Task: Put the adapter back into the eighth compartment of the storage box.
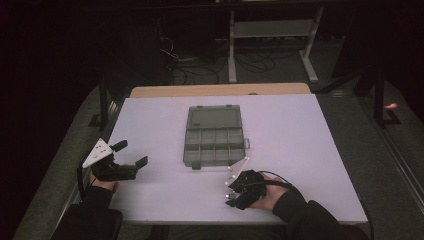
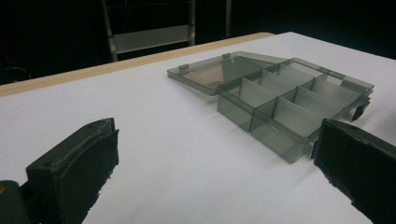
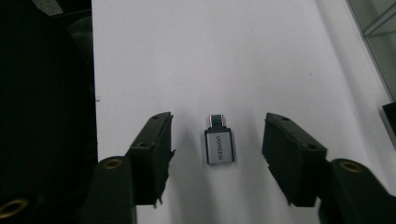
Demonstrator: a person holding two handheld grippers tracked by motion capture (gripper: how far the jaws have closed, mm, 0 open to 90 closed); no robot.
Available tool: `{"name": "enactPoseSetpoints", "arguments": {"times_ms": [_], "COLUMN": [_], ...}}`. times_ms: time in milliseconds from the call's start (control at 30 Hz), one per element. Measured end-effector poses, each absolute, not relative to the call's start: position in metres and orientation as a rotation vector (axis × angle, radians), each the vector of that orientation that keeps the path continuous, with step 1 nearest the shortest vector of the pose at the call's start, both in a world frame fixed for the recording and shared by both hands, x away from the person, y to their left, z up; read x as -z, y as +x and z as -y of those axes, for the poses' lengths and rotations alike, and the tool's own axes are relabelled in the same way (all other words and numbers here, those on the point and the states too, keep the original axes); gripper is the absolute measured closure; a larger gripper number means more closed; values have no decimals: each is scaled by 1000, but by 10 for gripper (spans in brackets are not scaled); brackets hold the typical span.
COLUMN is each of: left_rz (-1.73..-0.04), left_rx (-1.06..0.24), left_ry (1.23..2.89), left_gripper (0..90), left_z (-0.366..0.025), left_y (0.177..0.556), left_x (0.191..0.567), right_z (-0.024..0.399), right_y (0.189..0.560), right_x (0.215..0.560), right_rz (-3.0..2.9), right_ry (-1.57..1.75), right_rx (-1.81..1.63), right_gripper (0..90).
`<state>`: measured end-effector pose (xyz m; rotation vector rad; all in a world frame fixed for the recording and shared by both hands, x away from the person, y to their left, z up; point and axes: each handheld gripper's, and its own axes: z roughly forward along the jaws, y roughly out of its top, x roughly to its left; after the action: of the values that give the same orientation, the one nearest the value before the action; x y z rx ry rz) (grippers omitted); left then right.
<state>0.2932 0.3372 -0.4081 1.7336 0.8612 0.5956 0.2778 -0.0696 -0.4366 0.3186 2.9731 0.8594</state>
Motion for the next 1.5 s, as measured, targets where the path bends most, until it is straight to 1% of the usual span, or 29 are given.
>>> {"name": "enactPoseSetpoints", "arguments": {"times_ms": [33, 67, 100, 133, 233, 333, 367, 400, 700, 767, 1500], "left_rz": [-861, -861, -861, -861, -862, -862, -861, -862, -862, -862, -863], "left_rx": [-596, -596, -596, -596, -597, -597, -597, -597, -597, -597, -596], "left_ry": [1734, 1734, 1734, 1734, 1733, 1733, 1734, 1733, 1733, 1734, 1734], "left_gripper": [0, 0, 0, 0, 0, 0, 0, 0, 0, 0, 0], "left_z": [-337, -337, -337, -337, -337, -337, -337, -337, -337, -337, -337], "left_y": [293, 293, 293, 293, 293, 293, 293, 293, 293, 293, 293], "left_x": [408, 408, 408, 408, 408, 408, 408, 408, 408, 408, 408], "right_z": [70, 69, 69, 69, 69, 69, 69, 68, 68, 68, 74], "right_y": [278, 278, 279, 279, 278, 278, 278, 278, 280, 280, 285], "right_x": [437, 437, 437, 437, 436, 436, 436, 436, 436, 437, 427], "right_rz": [-2973, -2972, -2971, -2971, -2971, -2973, -2973, -2974, -2988, -2997, -2983], "right_ry": [319, 341, 334, 334, 329, 327, 324, 328, 353, 355, 402], "right_rx": [-859, -844, -848, -848, -846, -845, -843, -841, -831, -826, -871], "right_gripper": [436, 504, 524, 524, 601, 617, 664, 675, 715, 740, 747]}}
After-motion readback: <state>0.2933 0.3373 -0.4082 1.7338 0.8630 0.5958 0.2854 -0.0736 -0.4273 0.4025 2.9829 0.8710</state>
